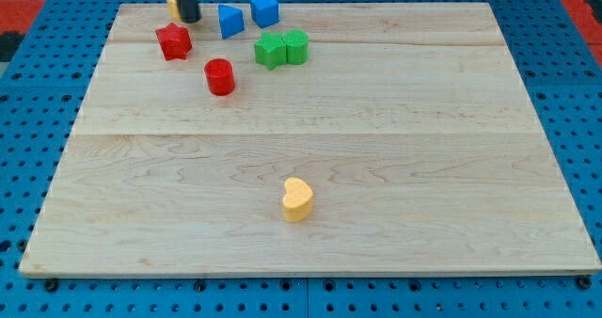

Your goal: Nudge the red star down a bit

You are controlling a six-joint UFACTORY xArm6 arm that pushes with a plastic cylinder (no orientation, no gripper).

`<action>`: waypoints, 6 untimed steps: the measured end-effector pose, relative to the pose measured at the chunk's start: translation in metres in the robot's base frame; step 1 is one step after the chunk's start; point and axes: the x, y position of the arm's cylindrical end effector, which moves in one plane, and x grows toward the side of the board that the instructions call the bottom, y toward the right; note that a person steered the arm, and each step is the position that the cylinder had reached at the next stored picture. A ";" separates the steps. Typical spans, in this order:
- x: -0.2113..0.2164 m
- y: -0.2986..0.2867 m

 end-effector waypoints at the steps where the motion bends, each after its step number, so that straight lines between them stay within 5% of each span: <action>1: -0.020 0.004; 3: -0.003 -0.045; 4: 0.056 -0.061; 5: 0.055 -0.099; 6: -0.004 -0.147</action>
